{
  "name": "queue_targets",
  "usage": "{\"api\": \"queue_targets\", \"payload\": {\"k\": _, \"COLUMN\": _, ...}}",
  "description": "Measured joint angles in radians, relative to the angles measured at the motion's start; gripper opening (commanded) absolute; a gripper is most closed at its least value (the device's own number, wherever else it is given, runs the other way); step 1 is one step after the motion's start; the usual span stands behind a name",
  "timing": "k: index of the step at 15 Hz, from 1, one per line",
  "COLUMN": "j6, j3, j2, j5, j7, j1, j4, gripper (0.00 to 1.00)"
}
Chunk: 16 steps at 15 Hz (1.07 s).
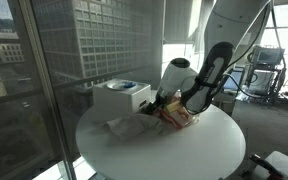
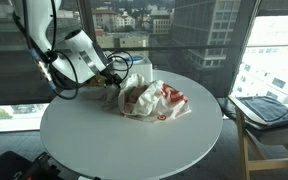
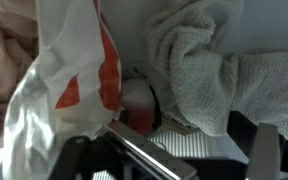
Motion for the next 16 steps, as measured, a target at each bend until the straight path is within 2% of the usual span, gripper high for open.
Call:
{"api": "queue_targets", "payload": {"k": 2, "j6": 0.028, "j3": 0.048, "j2": 0.062, "j5": 0.038, "j7": 0.008, "j1": -0.067, "j4": 0.033, "gripper": 1.0}}
{"api": "queue_targets", "payload": {"k": 5, "j6": 0.029, "j3": 0.231, "j2": 0.121, "j5": 0.066, "j7": 0.01, "j1": -0.244, "j4": 0.077, "gripper": 1.0}}
{"api": "queue_targets", "payload": {"k": 6, "j6": 0.027, "j3": 0.296, "j2": 0.129, "j5": 0.066, "j7": 0.01, "j1": -0.301, "j4": 0.085, "gripper": 0.75}}
{"api": "queue_targets", "payload": {"k": 7, "j6": 0.021, "j3": 0.355, "j2": 0.134, "j5": 0.066, "j7": 0.008, "j1": -0.35, "j4": 0.089, "gripper": 0.74}}
{"api": "queue_targets", "payload": {"k": 9, "j6": 0.008, "j3": 0.425, "j2": 0.139, "j5": 0.066, "j7": 0.005, "j1": -0.406, "j4": 0.096, "gripper": 0.58}}
{"api": "queue_targets", "payload": {"k": 11, "j6": -0.015, "j3": 0.45, "j2": 0.14, "j5": 0.066, "j7": 0.005, "j1": -0.427, "j4": 0.101, "gripper": 0.42}}
{"api": "queue_targets", "payload": {"k": 16, "j6": -0.06, "j3": 0.455, "j2": 0.137, "j5": 0.066, "j7": 0.005, "j1": -0.429, "j4": 0.109, "gripper": 0.05}}
